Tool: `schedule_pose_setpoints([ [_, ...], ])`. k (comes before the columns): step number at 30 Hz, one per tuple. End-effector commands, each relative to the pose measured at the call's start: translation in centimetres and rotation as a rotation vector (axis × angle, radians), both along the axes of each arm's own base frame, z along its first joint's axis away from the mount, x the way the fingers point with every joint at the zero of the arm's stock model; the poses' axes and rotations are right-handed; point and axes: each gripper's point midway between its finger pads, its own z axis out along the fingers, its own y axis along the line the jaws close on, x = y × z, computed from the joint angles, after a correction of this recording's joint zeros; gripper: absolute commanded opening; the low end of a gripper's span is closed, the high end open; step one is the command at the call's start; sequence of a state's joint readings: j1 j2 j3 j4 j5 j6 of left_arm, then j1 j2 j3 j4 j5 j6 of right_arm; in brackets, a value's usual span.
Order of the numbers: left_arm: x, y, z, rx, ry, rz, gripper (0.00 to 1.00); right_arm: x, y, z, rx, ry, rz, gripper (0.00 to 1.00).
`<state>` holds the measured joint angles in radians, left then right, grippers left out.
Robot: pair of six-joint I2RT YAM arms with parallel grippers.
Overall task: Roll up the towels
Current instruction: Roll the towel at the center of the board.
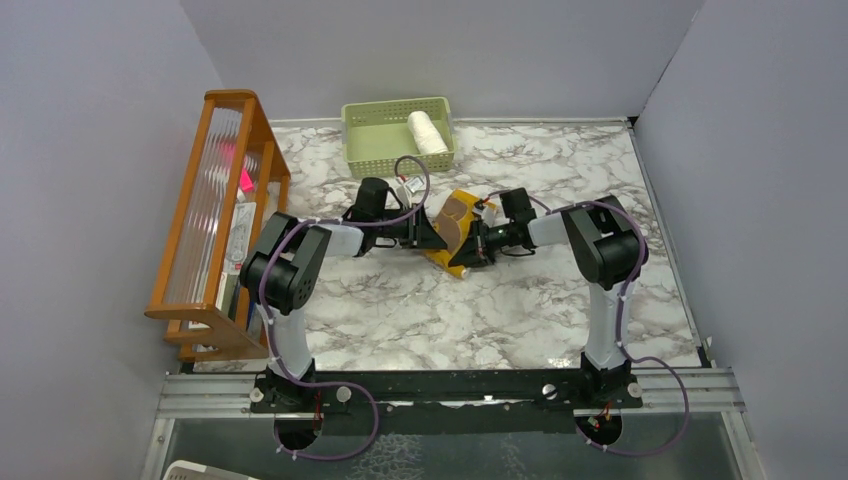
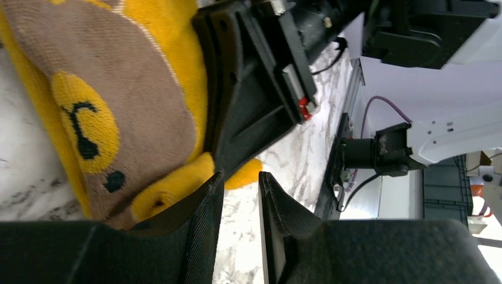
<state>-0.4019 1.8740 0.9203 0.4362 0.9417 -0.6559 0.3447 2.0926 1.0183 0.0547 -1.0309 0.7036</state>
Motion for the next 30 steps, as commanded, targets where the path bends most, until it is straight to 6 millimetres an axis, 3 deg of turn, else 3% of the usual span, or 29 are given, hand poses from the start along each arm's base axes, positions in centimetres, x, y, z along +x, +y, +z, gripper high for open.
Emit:
schedule_pose_setpoints([
  [1, 2.3, -0.6, -1.7, 0.028, -0.026, 0.049, 0.29, -0.1, -0.8, -2.8, -0.098, 0.078, -0.048, 0.01],
  [10, 3.1, 0.9, -7.0, 0.163, 0.004, 0.169, 0.27, 1.6, -1.6, -2.4, -0.198, -0.027, -0.095, 0.02],
  [11, 3.1, 1.2, -7.6, 0.179, 0.009, 0.183, 0.27, 1.8, -1.6, -2.2, -0.199, -0.043, -0.096, 0.08],
  [17, 2.9, 1.9, -9.7, 0.244, 0.021, 0.224, 0.27, 3.6, -2.0, 1.0, -0.215, -0.253, -0.105, 0.75],
  [20, 2.5, 1.9, -10.5, 0.252, 0.038, 0.213, 0.27, 5.8, -2.5, 4.0, -0.237, -0.471, -0.121, 0.90],
  [25, 2.1, 2.0, -11.1, 0.259, 0.049, 0.208, 0.28, 7.1, -2.6, 10.1, -0.308, -0.959, -0.122, 0.93],
  [28, 2.0, 2.0, -11.2, 0.259, 0.053, 0.204, 0.28, 4.0, -1.3, 11.7, -0.329, -1.382, 0.021, 0.92],
  [30, 2.0, 2.0, -11.2, 0.259, 0.055, 0.201, 0.27, 1.0, -0.5, 11.7, -0.294, -1.644, 0.163, 0.95],
])
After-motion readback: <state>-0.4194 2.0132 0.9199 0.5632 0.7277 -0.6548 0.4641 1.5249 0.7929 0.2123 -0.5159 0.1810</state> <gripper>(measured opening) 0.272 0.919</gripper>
